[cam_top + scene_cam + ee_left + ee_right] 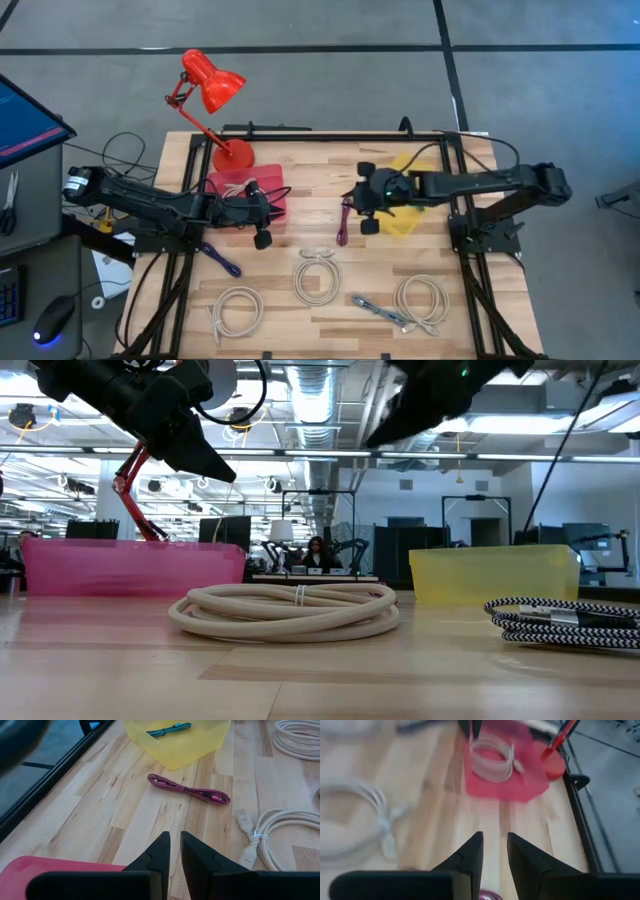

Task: Pick & Place USB Port
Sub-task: Put the pink USB cable into the yellow bin

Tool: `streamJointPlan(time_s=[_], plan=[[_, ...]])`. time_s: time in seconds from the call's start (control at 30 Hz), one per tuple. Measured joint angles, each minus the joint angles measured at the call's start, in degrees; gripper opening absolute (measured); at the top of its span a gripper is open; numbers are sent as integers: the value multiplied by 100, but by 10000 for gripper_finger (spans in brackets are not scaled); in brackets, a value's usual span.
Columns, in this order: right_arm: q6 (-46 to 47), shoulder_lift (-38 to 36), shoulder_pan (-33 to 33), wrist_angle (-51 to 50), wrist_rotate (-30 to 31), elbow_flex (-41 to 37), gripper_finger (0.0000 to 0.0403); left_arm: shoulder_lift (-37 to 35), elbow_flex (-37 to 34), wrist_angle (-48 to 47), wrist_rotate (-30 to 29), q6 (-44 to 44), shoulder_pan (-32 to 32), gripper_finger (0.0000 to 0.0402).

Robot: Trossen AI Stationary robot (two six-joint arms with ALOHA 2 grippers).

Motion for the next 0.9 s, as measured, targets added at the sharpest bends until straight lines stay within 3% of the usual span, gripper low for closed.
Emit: streamJointPlan(time_s=[0.23, 0.57, 0.9], plan=[[-844, 865, -9, -554, 675, 659, 109, 2, 0, -1, 0, 0, 0, 43], [-1722, 1728, -7, -1398, 811, 953, 235, 2, 0, -53, -1, -1, 4, 43], [-1769, 2480, -2, -1950, 675, 971, 226, 2, 0, -59, -1, -1, 4, 43]])
